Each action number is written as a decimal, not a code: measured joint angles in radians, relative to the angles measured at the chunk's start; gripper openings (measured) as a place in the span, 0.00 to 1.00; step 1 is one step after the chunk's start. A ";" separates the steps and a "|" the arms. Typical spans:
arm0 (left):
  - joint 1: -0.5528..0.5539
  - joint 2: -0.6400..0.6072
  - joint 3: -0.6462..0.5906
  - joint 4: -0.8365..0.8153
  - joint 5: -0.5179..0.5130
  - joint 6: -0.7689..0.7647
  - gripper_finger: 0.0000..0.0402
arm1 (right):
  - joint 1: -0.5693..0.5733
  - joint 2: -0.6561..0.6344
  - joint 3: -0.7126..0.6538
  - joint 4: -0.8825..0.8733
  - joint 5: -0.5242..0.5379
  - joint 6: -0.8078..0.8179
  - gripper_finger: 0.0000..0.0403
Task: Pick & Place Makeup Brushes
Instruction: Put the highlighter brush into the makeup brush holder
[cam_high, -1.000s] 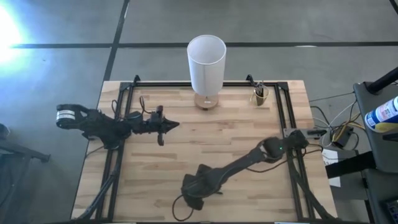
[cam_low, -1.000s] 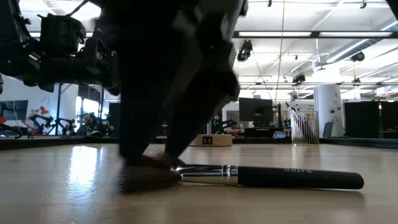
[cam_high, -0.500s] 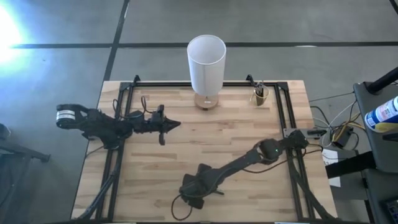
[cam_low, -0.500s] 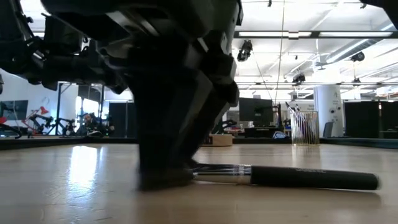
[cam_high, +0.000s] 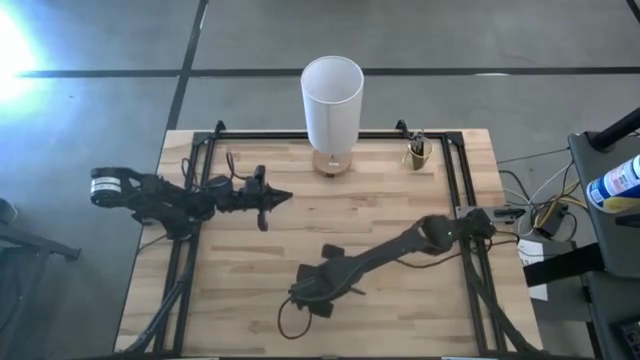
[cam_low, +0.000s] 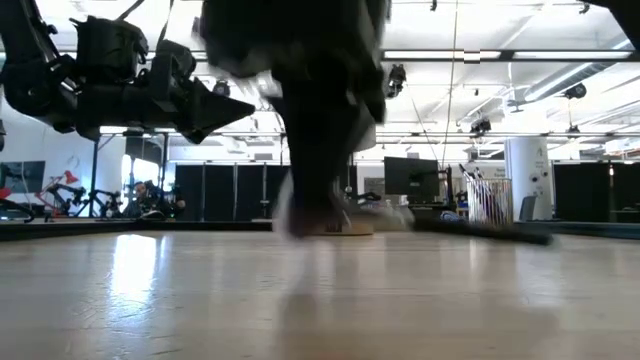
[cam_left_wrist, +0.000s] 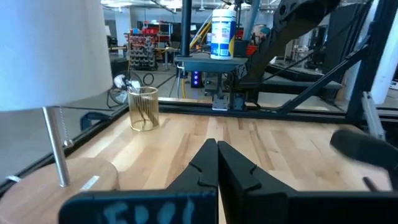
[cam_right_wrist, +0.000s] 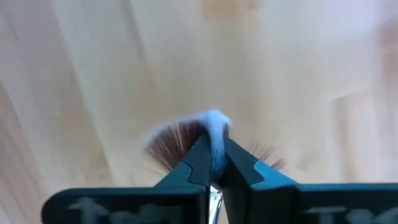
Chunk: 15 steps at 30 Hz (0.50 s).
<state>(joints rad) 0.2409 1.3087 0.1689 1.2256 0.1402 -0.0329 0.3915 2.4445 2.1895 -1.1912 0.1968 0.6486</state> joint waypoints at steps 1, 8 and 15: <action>0.005 0.000 0.002 0.000 0.000 0.005 0.00 | -0.004 -0.018 0.000 -0.004 0.019 -0.015 0.03; 0.060 0.000 0.011 -0.002 0.070 0.013 0.00 | -0.053 -0.183 -0.130 0.046 0.123 -0.162 0.02; 0.138 0.000 0.011 0.002 0.118 0.009 0.00 | -0.153 -0.485 -0.547 0.385 0.120 -0.331 0.02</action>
<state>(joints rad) 0.3791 1.3087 0.1802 1.2275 0.2580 -0.0239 0.2387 1.9593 1.6423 -0.8063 0.3172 0.3175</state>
